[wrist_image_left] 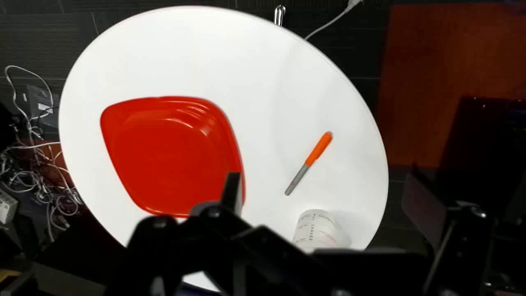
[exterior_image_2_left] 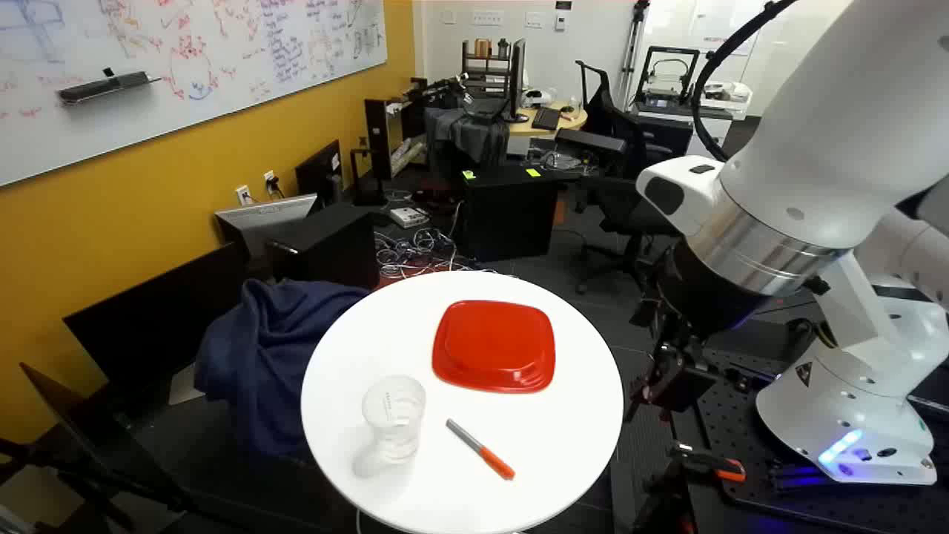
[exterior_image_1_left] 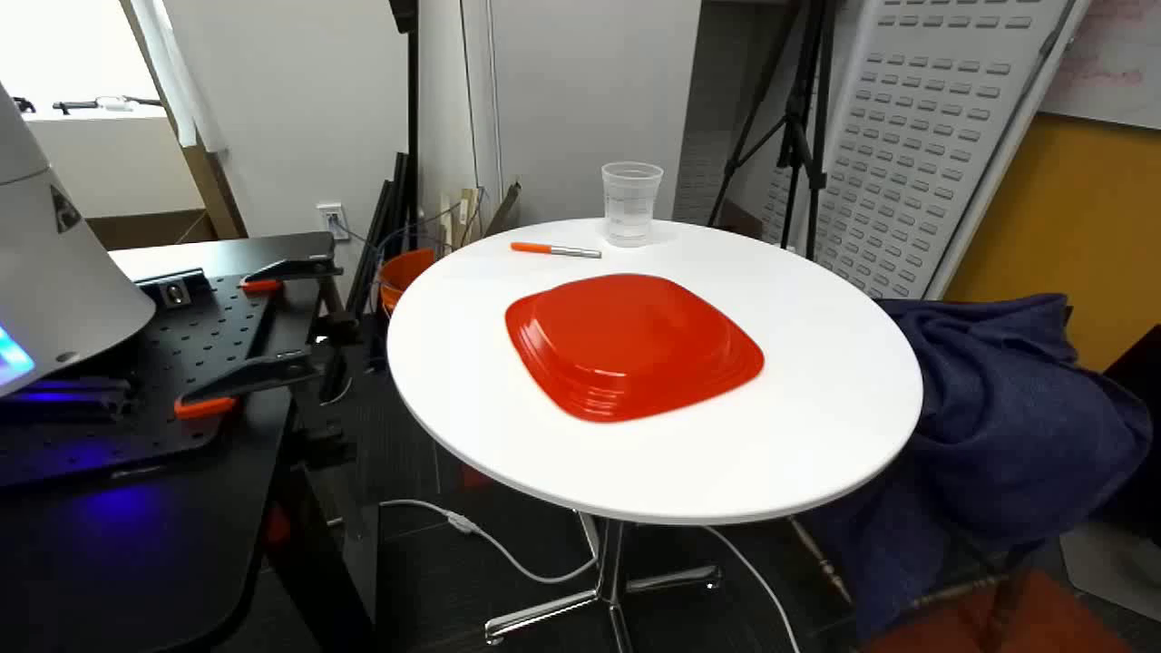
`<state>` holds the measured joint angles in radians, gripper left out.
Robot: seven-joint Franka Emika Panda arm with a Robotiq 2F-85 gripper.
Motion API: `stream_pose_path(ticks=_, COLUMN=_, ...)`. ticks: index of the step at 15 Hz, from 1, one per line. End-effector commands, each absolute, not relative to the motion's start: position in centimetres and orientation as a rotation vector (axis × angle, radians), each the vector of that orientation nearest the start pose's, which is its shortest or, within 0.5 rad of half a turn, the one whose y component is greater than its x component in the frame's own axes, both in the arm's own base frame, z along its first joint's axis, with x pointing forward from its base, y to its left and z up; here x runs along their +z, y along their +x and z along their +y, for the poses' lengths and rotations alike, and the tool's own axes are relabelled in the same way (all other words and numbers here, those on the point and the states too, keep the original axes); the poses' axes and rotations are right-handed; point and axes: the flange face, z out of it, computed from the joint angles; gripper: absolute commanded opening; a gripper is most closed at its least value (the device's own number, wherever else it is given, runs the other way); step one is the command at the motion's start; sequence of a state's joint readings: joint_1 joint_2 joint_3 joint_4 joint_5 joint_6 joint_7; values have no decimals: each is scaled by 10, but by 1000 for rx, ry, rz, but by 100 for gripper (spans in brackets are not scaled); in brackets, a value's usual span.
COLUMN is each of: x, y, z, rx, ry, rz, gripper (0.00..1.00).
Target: Move the cup to the right of the plate
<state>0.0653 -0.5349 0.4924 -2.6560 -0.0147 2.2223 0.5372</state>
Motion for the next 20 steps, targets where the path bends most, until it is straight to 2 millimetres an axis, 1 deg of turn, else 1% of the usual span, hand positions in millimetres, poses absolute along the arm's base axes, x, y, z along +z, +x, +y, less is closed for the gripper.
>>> stream_pose_path(ticks=1, x=397, y=329, z=196, rx=-277, ry=-3329, rz=41, gripper=100)
stream_pose_path(ticks=6, x=397, y=329, z=196, rx=-277, ry=-3329, rz=41, gripper=100)
stream_pose_path(ticks=8, x=399, y=329, z=195, rx=-294, ry=-3332, rz=9, gripper=100)
stream_pose_path(ticks=10, x=402, y=331, z=192, rx=-340, ry=-3348, rz=-102, gripper=100)
stream_pose_path(ticks=12, x=404, y=336, z=185, rx=-397, ry=-3356, rz=-151, gripper=100)
stream_pose_path(ticks=15, x=407, y=347, z=174, rx=-474, ry=-3368, rz=-157, gripper=100)
stream_pose_path(ticks=18, x=412, y=359, z=162, rx=-572, ry=-3339, rz=-154, gripper=100)
stream_pose_path(ticks=20, x=415, y=369, z=151, rx=-653, ry=-3317, rz=-145, gripper=100)
